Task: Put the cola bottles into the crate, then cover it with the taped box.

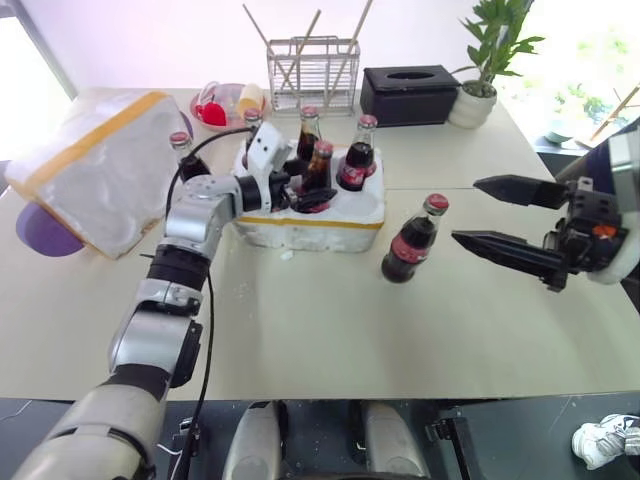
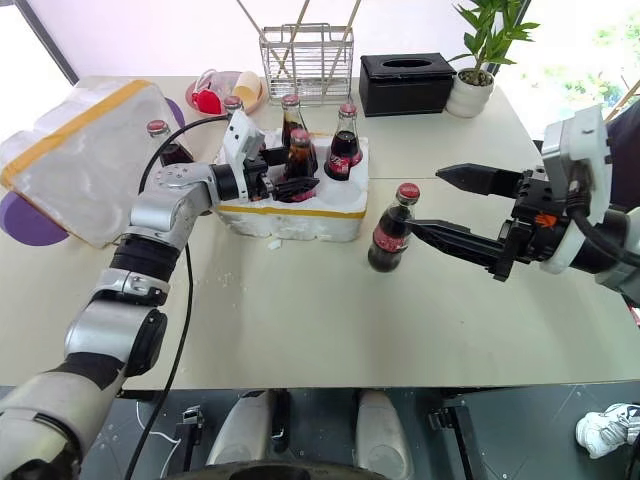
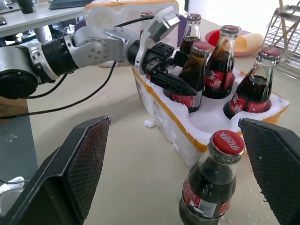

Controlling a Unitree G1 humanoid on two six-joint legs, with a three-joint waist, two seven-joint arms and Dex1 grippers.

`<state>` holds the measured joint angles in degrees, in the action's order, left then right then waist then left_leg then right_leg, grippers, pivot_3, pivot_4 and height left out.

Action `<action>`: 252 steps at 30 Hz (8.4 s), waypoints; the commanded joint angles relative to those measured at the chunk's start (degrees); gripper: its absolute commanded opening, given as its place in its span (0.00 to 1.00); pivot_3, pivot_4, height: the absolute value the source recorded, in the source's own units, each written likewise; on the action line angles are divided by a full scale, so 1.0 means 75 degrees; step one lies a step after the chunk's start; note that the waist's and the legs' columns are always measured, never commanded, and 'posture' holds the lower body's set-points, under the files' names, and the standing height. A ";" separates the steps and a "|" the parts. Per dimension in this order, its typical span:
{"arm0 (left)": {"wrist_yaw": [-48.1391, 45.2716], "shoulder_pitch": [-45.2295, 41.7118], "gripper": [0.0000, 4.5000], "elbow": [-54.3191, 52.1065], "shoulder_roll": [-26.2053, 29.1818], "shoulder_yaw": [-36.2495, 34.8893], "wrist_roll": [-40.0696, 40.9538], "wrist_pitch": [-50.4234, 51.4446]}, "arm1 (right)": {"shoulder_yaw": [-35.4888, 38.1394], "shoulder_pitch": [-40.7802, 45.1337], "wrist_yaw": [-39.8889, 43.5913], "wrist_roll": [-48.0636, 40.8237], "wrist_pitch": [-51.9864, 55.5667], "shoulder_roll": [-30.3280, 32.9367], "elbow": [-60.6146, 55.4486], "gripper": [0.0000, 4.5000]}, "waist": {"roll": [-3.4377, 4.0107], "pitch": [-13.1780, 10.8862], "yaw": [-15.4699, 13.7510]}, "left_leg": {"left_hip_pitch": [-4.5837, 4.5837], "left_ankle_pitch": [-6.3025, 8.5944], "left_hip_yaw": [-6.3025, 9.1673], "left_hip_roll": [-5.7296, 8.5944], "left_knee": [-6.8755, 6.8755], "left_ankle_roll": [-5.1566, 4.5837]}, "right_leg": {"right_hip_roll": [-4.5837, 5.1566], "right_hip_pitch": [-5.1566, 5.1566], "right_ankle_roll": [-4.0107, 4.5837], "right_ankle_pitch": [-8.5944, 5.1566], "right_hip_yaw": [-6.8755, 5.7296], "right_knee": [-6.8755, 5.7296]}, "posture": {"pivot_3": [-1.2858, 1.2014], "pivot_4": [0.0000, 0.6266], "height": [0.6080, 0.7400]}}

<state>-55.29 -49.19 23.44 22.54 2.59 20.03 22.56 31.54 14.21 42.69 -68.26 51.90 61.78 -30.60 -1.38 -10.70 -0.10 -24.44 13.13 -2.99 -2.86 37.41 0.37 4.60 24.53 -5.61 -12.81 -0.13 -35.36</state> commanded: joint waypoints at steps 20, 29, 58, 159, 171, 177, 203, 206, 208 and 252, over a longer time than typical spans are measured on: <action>0.2590 0.2318 0.99 -0.2250 0.1980 -0.2638 0.0806 0.1432 | -0.0775 0.0966 0.0026 0.0273 -0.0270 -0.0158 0.0350 1.00 | 0.0000 -0.0001 -0.0100 | -0.0012 -0.0002 0.0001 0.0001 0.0040 0.0008 | 0.0009 -0.0012 0.0016 -0.0005 -0.0007 -0.0001 | 0.52 0.24 1.00; 0.2273 0.1429 0.99 -0.0325 0.1858 -0.1927 0.0071 0.0413 | -0.0518 0.0719 -0.0170 0.0093 -0.0210 -0.0284 0.0170 1.00 | -0.0001 -0.0001 -0.0081 | -0.0007 -0.0001 -0.0003 -0.0001 0.0040 0.0005 | 0.0008 -0.0008 0.0015 -0.0004 -0.0006 -0.0009 | 0.52 0.24 1.00; -0.1276 0.1080 0.61 -0.2535 0.3711 -0.2904 0.3626 0.3949 | -0.0006 0.0033 -0.0288 -0.0081 -0.0223 -0.0227 -0.0017 1.00 | -0.0028 -0.0017 -0.0090 | -0.0011 -0.0001 0.0001 -0.0001 0.0016 0.0005 | 0.0012 0.0005 0.0018 -0.0006 -0.0009 -0.0002 | 0.52 0.24 1.00; 0.0283 0.2868 1.00 -0.5884 0.2743 -0.1532 0.3426 0.3237 | -0.5069 0.4035 -0.0856 0.5991 -0.2604 -0.4912 0.4903 0.93 | 0.0021 -0.0042 0.0113 | -0.0113 0.0004 0.0004 0.0004 0.0075 -0.0006 | -0.0001 0.0092 -0.0036 0.0022 0.0001 -0.0060 | 0.52 0.24 1.00; -0.1480 0.4817 1.00 -0.5170 0.6045 -0.4396 0.2910 0.3162 | -0.2370 0.3537 0.0532 0.3482 -0.0190 -0.2541 0.2356 0.98 | 0.0024 -0.0049 0.0105 | -0.0117 -0.0002 0.0003 0.0000 0.0064 0.0004 | 0.0002 0.0121 -0.0005 0.0004 -0.0003 -0.0086 | 0.52 0.24 1.00; -0.2723 0.6608 1.00 -0.3638 0.7243 -0.5833 0.1027 0.2039 | -0.0804 0.2397 0.1991 0.1578 0.0733 -0.0948 0.1232 0.98 | 0.0028 -0.0048 0.0112 | -0.0096 0.0001 -0.0006 -0.0006 0.0038 0.0008 | 0.0011 0.0114 0.0031 -0.0018 -0.0011 -0.0061 | 0.52 0.24 1.00; -0.3842 -0.2048 1.00 0.5992 0.7204 0.1209 -0.4690 -0.2154 | -0.0924 0.1386 0.0270 0.0776 0.0329 -0.1237 0.0469 0.98 | -0.0014 -0.0036 0.0073 | -0.0124 -0.0011 -0.0067 -0.0025 0.0056 0.0018 | 0.0013 0.0170 0.0027 0.0012 -0.0018 -0.0098 | 0.52 0.24 1.00; -0.3404 -0.2473 1.00 0.6512 0.6760 0.1360 -0.4995 -0.2201 | -0.0865 0.1358 0.0172 0.0682 0.0338 -0.1209 0.0405 0.98 | -0.0016 -0.0036 0.0067 | -0.0127 -0.0010 -0.0066 -0.0026 0.0072 0.0018 | 0.0018 0.0163 0.0039 0.0005 -0.0016 -0.0097 | 0.52 0.24 1.00; -0.3169 -0.2613 1.00 0.6722 0.6536 0.1389 -0.5122 -0.2191 | -0.0829 0.1321 0.0118 0.0626 0.0342 -0.1184 0.0350 0.98 | -0.0017 -0.0036 0.0074 | -0.0128 -0.0010 -0.0063 -0.0026 0.0074 0.0017 | 0.0017 0.0162 0.0037 0.0006 -0.0016 -0.0098 | 0.52 0.24 1.00; 0.2097 -0.1026 0.07 0.1035 0.4367 0.0098 -0.5012 -0.7684 | -0.0928 0.0187 -0.0429 0.1090 -0.0169 -0.1128 0.0076 1.00 | -0.0031 -0.0029 -0.0075 | -0.0113 -0.0010 -0.0032 -0.0019 0.0105 0.0015 | 0.0009 0.0119 -0.0025 0.0043 -0.0020 -0.0109 | 0.52 0.24 1.00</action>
<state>-42.07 -56.92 33.00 53.75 2.30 -13.76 -33.11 22.89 15.85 39.70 -59.72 51.88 53.35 -28.55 -1.61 -10.91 -0.67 -25.28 13.06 -3.23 -3.00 38.20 0.48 4.67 25.41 -5.80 -12.49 -0.28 -36.17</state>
